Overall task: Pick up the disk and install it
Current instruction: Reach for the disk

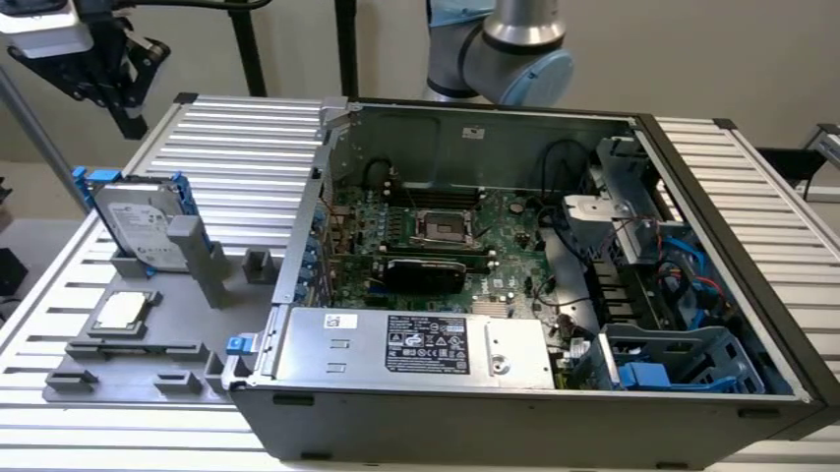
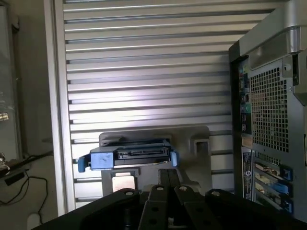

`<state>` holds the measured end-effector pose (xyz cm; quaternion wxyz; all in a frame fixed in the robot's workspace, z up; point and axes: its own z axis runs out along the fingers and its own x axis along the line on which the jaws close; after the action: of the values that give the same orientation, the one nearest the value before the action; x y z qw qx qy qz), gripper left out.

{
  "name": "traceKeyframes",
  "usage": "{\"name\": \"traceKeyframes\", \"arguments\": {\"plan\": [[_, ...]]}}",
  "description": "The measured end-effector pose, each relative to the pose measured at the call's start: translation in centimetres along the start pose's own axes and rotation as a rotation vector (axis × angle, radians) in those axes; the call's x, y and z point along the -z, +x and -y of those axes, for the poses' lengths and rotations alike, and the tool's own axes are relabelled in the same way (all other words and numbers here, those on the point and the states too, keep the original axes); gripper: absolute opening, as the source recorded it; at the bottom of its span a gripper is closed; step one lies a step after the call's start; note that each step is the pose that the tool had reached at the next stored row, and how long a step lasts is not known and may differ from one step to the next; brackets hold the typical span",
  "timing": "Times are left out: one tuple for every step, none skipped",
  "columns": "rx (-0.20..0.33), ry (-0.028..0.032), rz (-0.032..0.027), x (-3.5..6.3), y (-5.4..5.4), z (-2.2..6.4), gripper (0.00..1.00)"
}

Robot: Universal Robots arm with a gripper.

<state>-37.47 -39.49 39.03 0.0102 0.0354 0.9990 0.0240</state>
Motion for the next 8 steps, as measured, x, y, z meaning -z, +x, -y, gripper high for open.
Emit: {"name": "traceKeyframes", "arguments": {"plan": [[0.000, 0.0000, 0.0000, 0.00, 0.4, 0.00, 0.11], [0.000, 0.0000, 0.0001, -0.01, 0.9, 0.00, 0.11], [0.000, 0.0000, 0.0000, -0.01, 1.4, -0.01, 0.11], [0.000, 0.0000, 0.0000, -0.01, 1.8, -0.01, 0.11], [0.000, 0.0000, 0.0000, -0.01, 2.3, -0.01, 0.11], [0.000, 0.0000, 0.0000, -0.01, 2.7, -0.02, 0.11], [0.000, 0.0000, 0.0000, -0.02, 3.2, -0.02, 0.11], [0.000, -0.0001, 0.0000, -0.02, 3.6, -0.02, 0.11]]}}
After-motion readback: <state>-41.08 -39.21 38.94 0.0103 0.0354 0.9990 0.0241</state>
